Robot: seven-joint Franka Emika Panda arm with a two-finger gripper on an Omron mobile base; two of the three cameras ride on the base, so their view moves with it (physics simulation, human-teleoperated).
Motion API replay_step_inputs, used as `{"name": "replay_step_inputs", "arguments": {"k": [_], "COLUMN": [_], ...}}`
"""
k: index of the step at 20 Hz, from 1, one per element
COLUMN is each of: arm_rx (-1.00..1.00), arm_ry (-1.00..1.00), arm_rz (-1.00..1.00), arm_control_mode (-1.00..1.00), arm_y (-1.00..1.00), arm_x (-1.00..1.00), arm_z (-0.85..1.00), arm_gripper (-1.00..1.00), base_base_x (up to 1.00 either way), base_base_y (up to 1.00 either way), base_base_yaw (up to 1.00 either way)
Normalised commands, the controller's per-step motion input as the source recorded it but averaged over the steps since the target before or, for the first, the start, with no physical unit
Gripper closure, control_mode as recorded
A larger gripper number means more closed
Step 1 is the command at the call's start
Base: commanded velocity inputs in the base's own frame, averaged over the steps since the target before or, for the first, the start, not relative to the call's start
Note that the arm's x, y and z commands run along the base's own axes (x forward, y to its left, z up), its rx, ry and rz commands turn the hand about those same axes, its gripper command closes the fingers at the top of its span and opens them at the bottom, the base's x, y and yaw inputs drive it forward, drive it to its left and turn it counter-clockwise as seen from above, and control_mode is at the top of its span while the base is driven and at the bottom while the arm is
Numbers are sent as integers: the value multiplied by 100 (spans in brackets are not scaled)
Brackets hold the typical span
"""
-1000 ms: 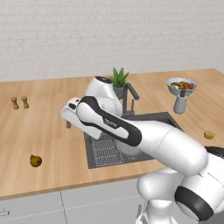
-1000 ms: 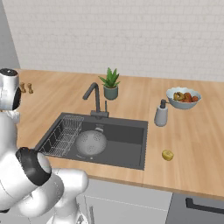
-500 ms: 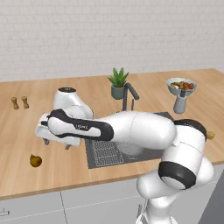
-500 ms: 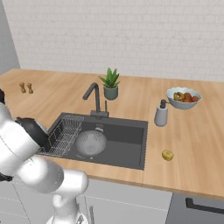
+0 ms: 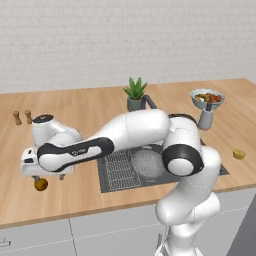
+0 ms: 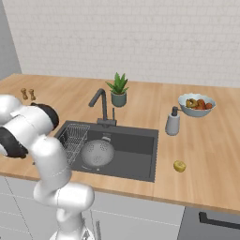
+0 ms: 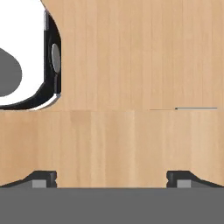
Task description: Put the colander in the sink, put the pear, kiwi in the colander, and turn on the sink faucet and pour water over the colander.
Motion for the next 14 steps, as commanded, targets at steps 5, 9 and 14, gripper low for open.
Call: {"name": "replay_step_inputs", "arguments": {"k": [5, 9, 14], "arm_rx": [-4, 0, 0], "arm_ry": [-17, -8, 0], "arm_rz": [15, 9, 8], "arm_control_mode": [-100, -100, -100], "arm_y": [11, 2, 8], "arm_x": [32, 43, 38], "arm_z": [-48, -34, -33], "arm_gripper": [-100, -100, -100], "base_base_x": [0, 0, 0], "base_base_y": [0, 0, 0], "base_base_yaw": [0, 0, 0]}}
